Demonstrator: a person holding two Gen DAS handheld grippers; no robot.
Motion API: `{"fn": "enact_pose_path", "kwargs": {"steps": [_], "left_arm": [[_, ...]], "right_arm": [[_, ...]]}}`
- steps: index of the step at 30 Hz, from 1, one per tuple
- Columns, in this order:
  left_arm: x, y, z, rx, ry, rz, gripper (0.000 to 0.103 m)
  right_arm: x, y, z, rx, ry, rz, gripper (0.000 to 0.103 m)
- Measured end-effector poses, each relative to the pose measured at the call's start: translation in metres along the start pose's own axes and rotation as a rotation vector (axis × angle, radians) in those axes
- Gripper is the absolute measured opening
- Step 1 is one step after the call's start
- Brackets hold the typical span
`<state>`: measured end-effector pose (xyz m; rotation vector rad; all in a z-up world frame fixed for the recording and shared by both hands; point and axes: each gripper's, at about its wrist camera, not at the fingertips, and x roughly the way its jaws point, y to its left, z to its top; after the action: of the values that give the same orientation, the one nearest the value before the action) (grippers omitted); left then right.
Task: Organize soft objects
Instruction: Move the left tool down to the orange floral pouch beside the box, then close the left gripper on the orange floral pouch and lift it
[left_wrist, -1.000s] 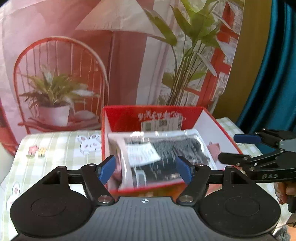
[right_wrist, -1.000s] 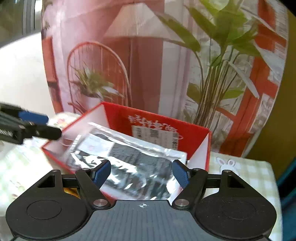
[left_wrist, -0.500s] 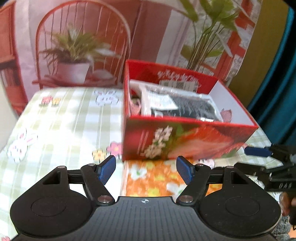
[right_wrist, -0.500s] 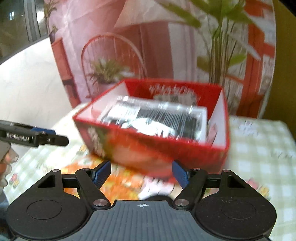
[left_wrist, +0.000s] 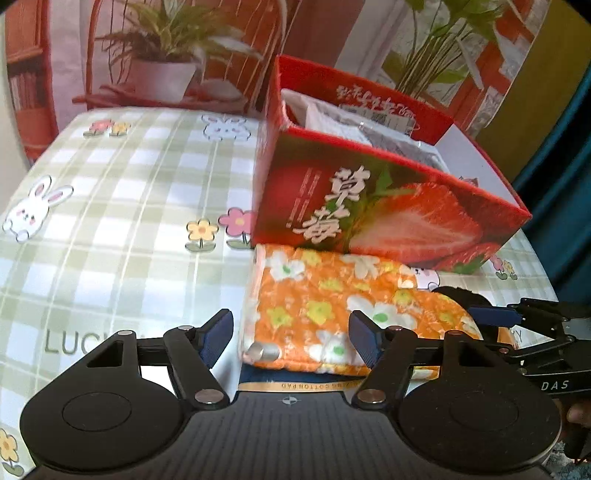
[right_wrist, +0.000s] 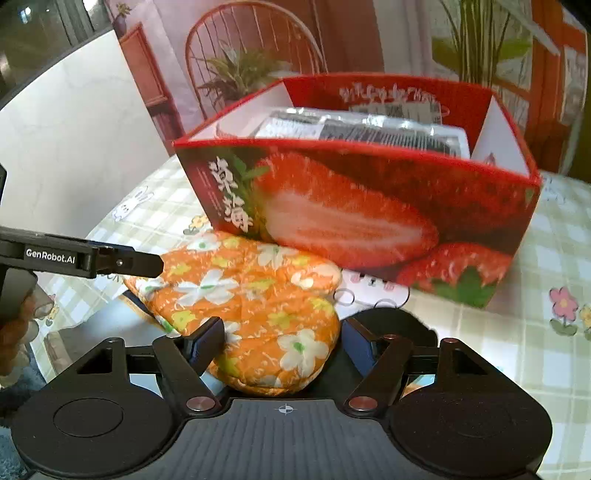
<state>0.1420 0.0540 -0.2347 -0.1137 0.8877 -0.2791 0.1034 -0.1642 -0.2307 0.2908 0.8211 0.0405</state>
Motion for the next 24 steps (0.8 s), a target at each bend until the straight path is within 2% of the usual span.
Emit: {"fn": "enact_pose_path", "kwargs": {"steps": [4, 6, 7, 12, 15, 17, 24], "left_arm": [[0.005, 0.002, -0.003, -0.013, 0.015, -0.007, 0.070], [0.006, 0.002, -0.005, -0.015, 0.017, -0.016, 0.065], [0.007, 0.001, -0.006, -0.014, 0.015, -0.012, 0.064], [0.002, 0.003, -0.007, -0.014, -0.014, 0.005, 0.041], [0.000, 0.004, -0.008, -0.018, -0.021, 0.004, 0.038], [-0.001, 0.003, -0.010, -0.016, -0.022, 0.006, 0.037], [-0.004, 0.003, -0.010, -0.014, -0.040, -0.005, 0.030]], "right_arm": [[0.006, -0.004, -0.004, 0.032, 0.020, 0.013, 0.068], [0.007, -0.005, -0.005, 0.036, 0.021, 0.017, 0.067], [0.008, -0.004, -0.005, 0.035, 0.022, 0.020, 0.065], [0.008, -0.002, -0.003, 0.018, 0.017, 0.020, 0.052], [0.007, -0.001, -0.002, 0.012, 0.011, 0.024, 0.044], [0.006, 0.000, -0.002, 0.002, 0.006, 0.012, 0.034], [0.005, -0.003, -0.001, 0.000, 0.000, 0.012, 0.029]]}}
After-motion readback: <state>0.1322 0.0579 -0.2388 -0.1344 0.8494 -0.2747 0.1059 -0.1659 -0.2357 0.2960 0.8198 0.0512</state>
